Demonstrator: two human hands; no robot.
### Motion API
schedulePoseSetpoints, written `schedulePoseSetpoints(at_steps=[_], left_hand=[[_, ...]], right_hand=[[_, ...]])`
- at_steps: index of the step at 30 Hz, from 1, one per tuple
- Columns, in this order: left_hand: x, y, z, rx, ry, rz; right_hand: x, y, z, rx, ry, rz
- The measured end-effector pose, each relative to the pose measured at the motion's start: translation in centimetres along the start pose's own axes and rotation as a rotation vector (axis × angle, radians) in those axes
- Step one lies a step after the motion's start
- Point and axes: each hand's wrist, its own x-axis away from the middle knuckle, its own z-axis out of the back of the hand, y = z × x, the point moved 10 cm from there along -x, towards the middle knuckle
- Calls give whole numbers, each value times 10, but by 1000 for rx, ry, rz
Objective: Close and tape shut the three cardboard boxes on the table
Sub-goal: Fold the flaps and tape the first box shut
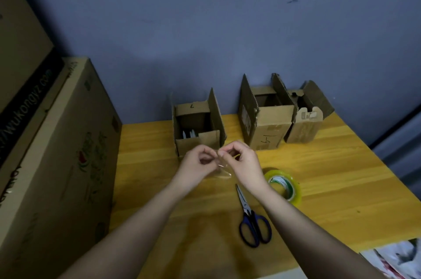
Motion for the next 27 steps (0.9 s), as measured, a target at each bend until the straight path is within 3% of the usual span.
schedulePoseSetpoints(at_steps=[7, 12, 14, 17, 22, 27], left_hand=[[-8, -1, 19, 127, 248, 126], [-10, -7, 23, 226, 286, 267], [-10, -2, 20, 150, 241, 243], [-4, -10, 11, 91, 211, 237], [15, -22, 12, 280, 262, 272], [21, -14, 14, 522, 316, 210]], right_hand=[[-24, -19, -5, 27, -14, 95], [-37, -14, 3, -103, -50, 71], [-42, -17, 3, -170, -108, 53], [-61, -18, 20, -304, -26, 2], [-75, -28, 3, -268, -205, -7], [-70, -31, -4, -279, -196, 13]])
